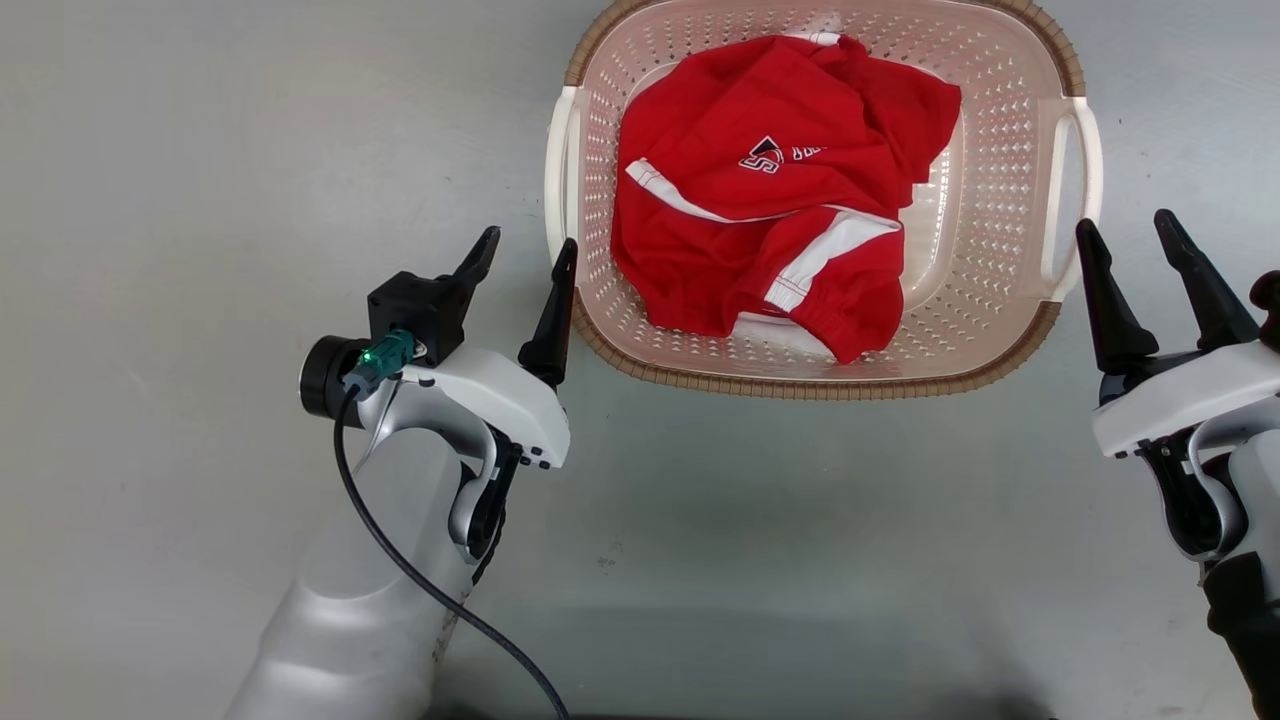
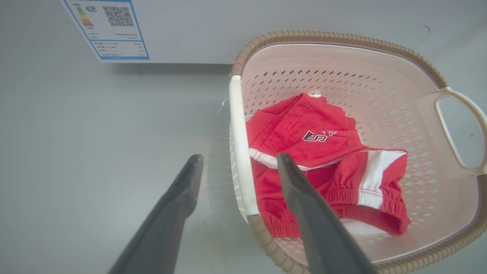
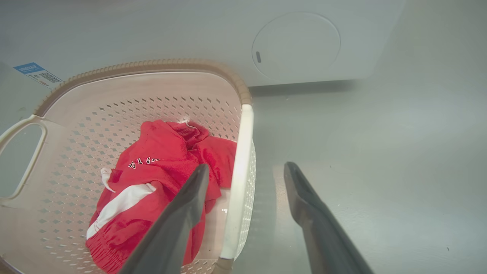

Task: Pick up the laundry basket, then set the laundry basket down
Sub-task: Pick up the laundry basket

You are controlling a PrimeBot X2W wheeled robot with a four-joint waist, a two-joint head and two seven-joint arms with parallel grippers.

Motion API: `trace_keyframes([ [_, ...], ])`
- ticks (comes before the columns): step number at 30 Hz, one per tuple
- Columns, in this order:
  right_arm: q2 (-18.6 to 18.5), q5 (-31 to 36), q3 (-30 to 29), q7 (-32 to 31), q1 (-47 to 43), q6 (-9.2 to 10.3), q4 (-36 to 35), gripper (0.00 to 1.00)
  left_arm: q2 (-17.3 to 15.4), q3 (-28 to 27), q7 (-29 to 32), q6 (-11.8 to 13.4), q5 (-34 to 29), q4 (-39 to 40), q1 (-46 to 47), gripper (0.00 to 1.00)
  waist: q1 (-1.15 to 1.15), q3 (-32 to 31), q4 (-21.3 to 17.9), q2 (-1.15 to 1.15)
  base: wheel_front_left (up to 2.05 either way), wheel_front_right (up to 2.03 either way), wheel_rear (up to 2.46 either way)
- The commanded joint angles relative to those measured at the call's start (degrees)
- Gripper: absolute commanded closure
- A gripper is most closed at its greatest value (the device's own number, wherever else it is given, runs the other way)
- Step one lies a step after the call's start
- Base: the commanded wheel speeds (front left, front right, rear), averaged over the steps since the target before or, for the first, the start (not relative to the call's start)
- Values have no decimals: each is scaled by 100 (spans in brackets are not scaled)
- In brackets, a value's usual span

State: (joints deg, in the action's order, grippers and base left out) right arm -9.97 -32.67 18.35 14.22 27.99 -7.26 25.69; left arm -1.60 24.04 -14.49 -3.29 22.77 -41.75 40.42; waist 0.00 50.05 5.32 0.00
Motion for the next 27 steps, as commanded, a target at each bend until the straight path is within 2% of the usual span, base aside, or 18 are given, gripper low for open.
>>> trace_keyframes([
  [1, -60, -36, 105, 78, -114, -23, -52, 0, -128, -91, -51, 30, 24, 39, 14, 0, 0, 13, -11, 0, 0, 0, 0],
  [14, -40, -37, 76, 78, 144, -23, -10, 0, -128, 15, -51, 25, 31, -282, 411, 0, 0, 250, -41, 0, 0, 0, 0],
  [27, 97, -366, 386, 78, 562, -23, 300, 0, -128, 47, -51, -95, 16, -744, 700, 0, 0, 380, -115, 0, 0, 0, 0],
])
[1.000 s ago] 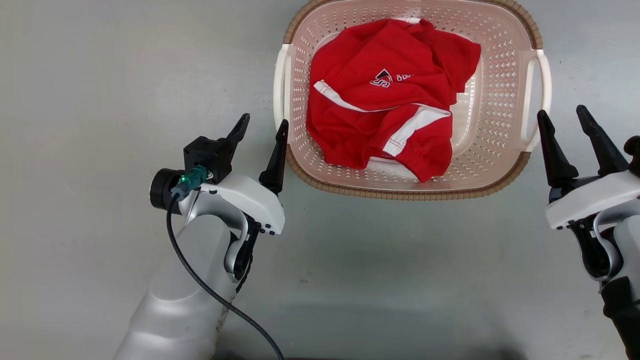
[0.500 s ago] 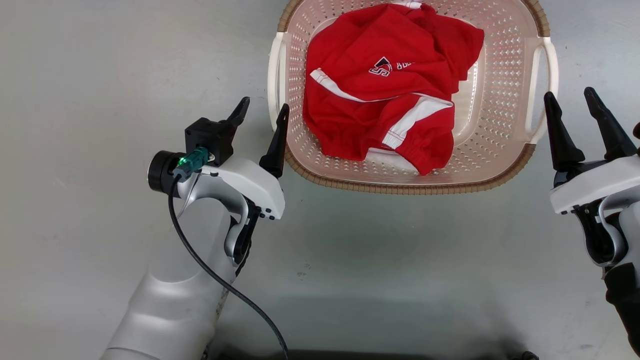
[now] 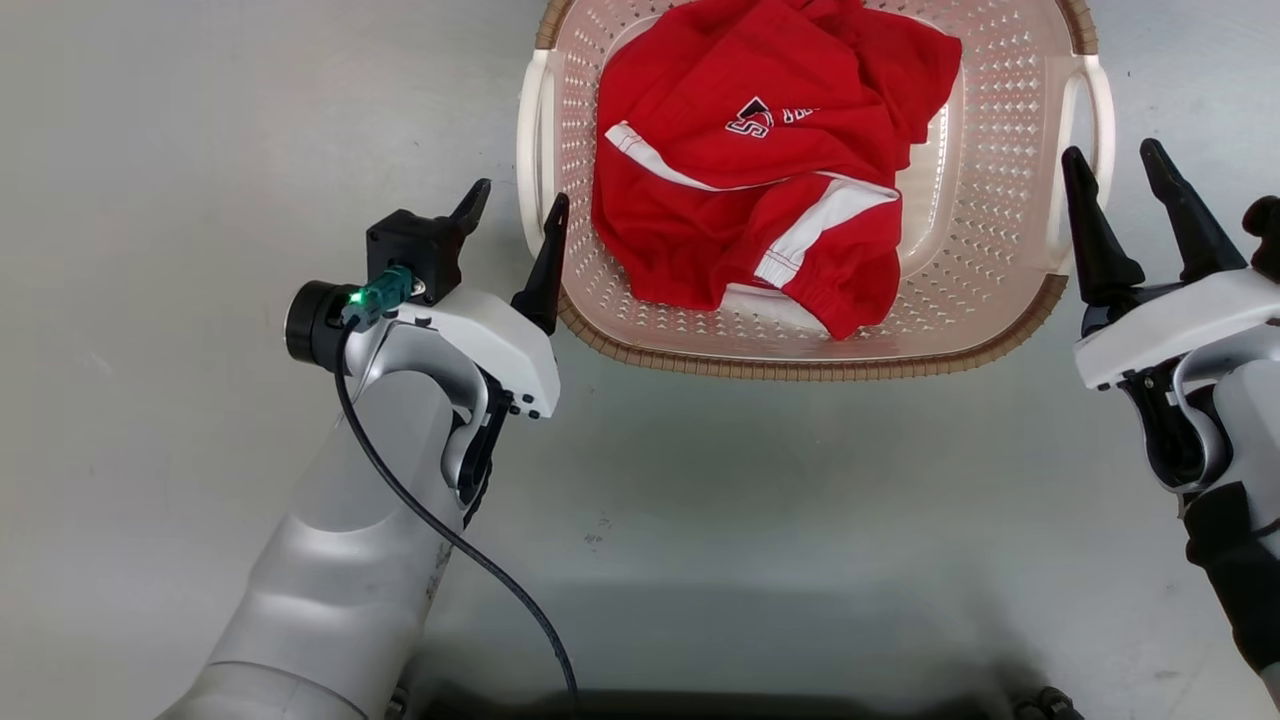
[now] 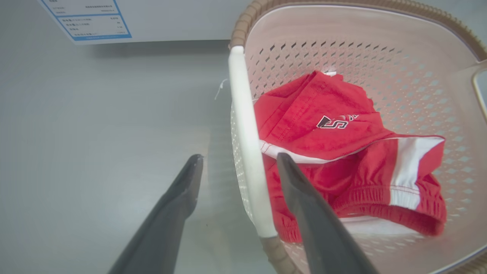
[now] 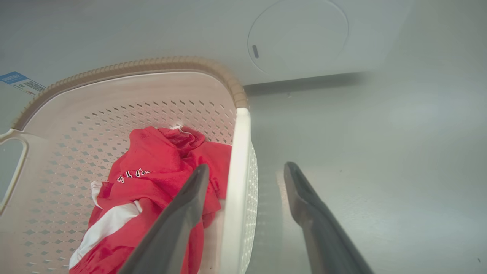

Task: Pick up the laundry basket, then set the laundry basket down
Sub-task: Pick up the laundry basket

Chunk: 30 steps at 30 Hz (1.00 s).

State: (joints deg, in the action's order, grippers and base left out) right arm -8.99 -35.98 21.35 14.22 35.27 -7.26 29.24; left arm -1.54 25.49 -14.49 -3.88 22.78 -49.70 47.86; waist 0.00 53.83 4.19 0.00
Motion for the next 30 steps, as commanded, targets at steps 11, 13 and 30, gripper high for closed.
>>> trace_keyframes([
  [11, 40, -475, 400, 78, 211, -23, 426, 0, -133, -76, -51, -161, -56, -597, 398, 0, 0, 183, -50, 0, 0, 0, 0],
  [13, 52, -516, 436, 78, 249, -23, 470, 0, -133, -49, -51, -175, -55, -702, 472, 0, 0, 200, -51, 0, 0, 0, 0],
  [30, 145, -844, 682, 78, 559, -23, 593, 0, -133, 147, -51, -165, 83, -1148, 833, 0, 0, 391, -48, 0, 0, 0, 0],
])
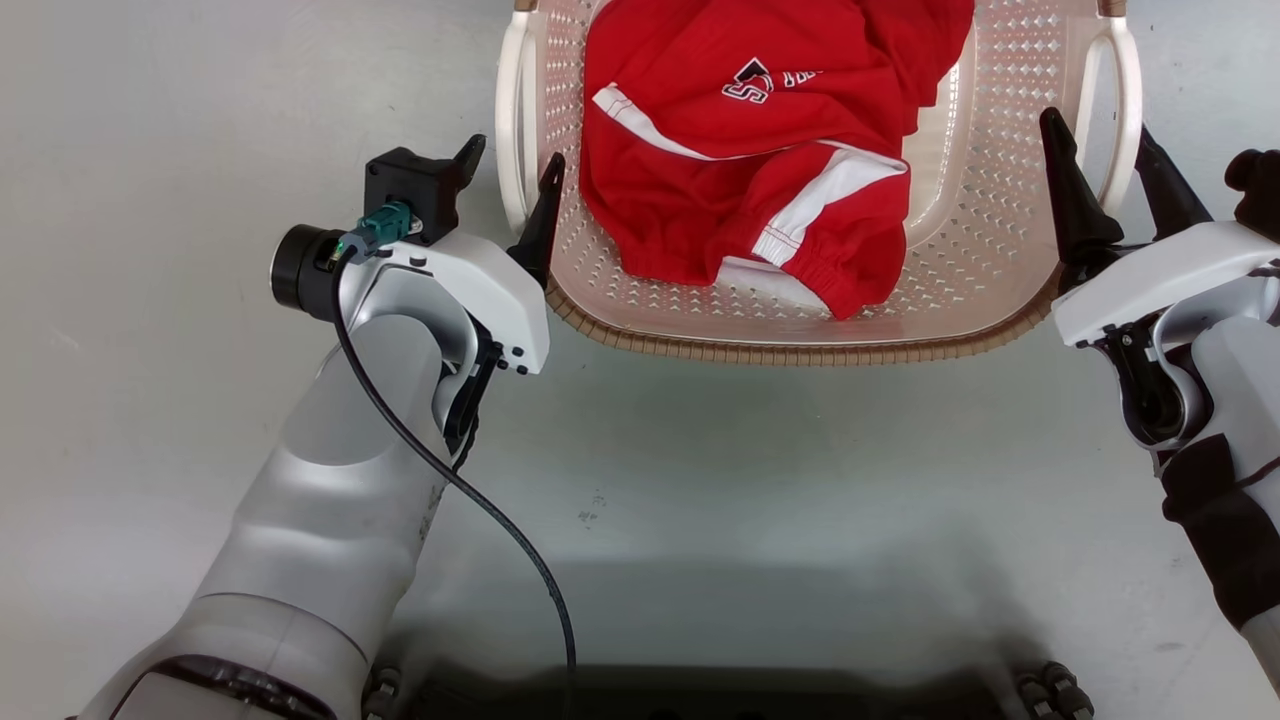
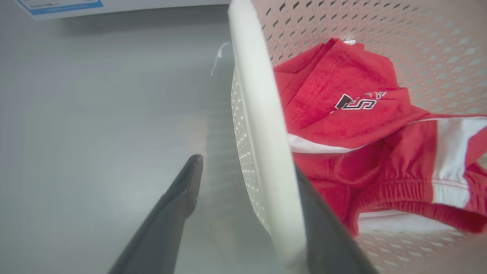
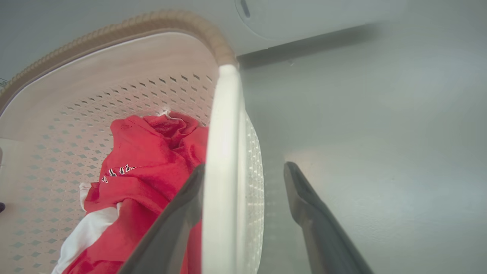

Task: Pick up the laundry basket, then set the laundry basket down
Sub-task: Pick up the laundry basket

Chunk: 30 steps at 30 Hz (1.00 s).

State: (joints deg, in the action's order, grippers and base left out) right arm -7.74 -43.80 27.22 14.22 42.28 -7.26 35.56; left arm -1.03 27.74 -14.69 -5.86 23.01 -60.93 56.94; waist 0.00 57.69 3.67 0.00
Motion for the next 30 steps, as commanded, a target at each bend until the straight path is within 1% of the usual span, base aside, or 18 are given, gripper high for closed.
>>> trace_keyframes([
  [1, 15, -72, 105, 78, -135, -23, -37, 0, -185, -68, -30, 35, 80, -33, -67, 0, 0, 17, 8, 0, 0, 0, 0],
  [2, 12, -89, 113, 78, -130, -23, -34, 0, -185, -56, -30, 35, 104, -48, -60, 0, 0, 28, 12, 0, 0, 0, 0],
  [3, 8, -110, 127, 78, -125, -23, -29, 33, -185, -43, -30, 32, 136, -69, -53, 11, 0, 38, 14, 0, 0, 0, 0],
  [4, 8, -138, 128, 78, -116, -23, -39, 68, -185, -40, -30, 22, 200, -115, -52, 100, 0, 47, 12, 0, 0, 0, 0],
  [5, 6, -170, 155, 78, -111, -23, -35, 100, -185, -4, -30, 6, 244, -169, -38, 100, 0, 52, 13, 0, 0, 0, 0],
  [12, -69, -215, 294, 78, -36, -23, 78, 100, -185, 116, -30, -28, 461, -318, 37, 100, 0, 14, 15, 0, 0, 0, 0],
  [18, -66, -155, 313, 78, 6, -23, 286, 100, -185, 149, -30, 0, 557, -443, 23, 100, 0, -89, -6, 0, 0, 0, 0],
  [30, 39, 149, 157, 78, 275, -23, 1039, 100, -185, 166, -30, 97, 638, -709, 36, 100, 0, -207, -29, 0, 0, 0, 0],
])
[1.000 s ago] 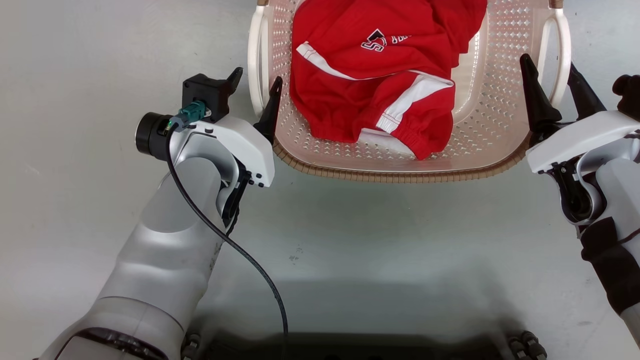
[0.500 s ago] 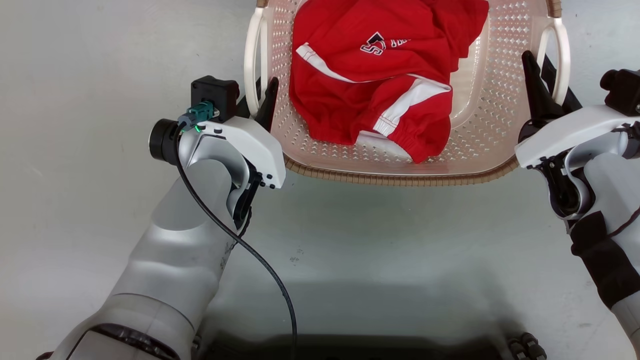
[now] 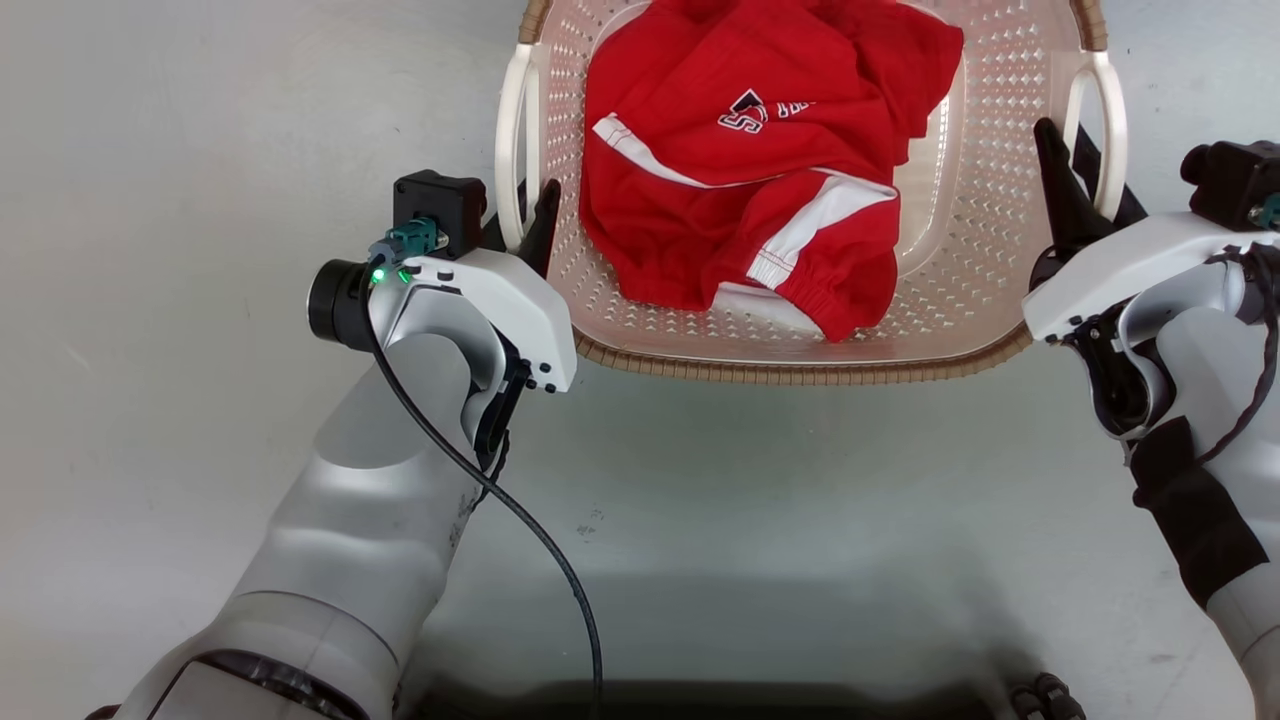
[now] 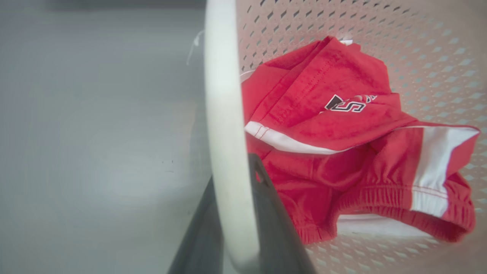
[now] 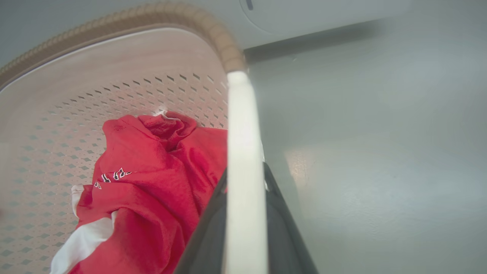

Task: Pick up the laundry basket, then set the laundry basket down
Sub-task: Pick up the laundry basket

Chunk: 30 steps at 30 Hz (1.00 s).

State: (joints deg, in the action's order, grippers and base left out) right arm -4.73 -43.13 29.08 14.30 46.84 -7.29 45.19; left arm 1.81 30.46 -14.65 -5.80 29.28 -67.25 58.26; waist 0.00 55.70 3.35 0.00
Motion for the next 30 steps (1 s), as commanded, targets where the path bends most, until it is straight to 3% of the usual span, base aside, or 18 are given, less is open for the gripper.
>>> trace_keyframes([
  [1, -242, 84, -43, 70, -170, -20, 114, 100, -468, -107, -35, 91, 15, -96, -98, 100, 0, -21, 7, 0, 0, 0, 0],
  [17, -9, -53, 432, 70, 13, -20, 1189, 100, -468, 32, 34, 18, 174, -569, -235, 100, 0, -577, -2, 0, 0, 0, 0],
  [30, -138, -648, 1125, -489, 100, -20, 1500, 100, -468, 138, 333, -79, 348, -652, -584, 100, 0, -1146, 23, 0, 0, 0, 0],
])
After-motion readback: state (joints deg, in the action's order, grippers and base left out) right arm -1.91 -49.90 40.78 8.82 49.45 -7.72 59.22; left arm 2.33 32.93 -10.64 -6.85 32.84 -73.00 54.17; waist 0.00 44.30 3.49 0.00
